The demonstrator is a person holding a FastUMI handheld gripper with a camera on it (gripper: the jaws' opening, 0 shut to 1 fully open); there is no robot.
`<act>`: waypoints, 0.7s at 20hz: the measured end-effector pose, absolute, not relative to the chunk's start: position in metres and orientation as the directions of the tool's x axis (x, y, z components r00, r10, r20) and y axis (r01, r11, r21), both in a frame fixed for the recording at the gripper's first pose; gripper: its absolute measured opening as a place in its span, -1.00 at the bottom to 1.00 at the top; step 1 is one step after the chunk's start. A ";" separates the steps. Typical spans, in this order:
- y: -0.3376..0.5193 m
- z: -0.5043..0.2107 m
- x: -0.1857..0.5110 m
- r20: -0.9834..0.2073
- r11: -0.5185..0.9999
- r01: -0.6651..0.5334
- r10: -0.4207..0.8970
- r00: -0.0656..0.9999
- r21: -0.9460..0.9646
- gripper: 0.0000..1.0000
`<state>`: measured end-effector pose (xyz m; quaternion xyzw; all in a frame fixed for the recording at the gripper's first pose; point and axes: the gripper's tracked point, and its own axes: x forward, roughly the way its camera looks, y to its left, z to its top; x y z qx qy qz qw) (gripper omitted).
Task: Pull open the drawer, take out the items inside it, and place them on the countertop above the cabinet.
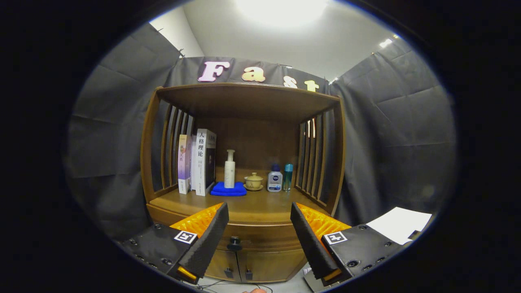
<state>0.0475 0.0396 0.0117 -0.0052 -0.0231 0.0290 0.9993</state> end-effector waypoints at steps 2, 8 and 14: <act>0.049 0.009 0.060 0.048 0.998 -0.069 0.069 0.996 -0.011 0.94; 0.076 -0.026 0.093 -0.004 0.996 -0.092 0.092 0.996 -0.019 0.95; 0.101 -0.080 0.118 -0.090 0.991 -0.128 0.125 0.988 -0.028 0.95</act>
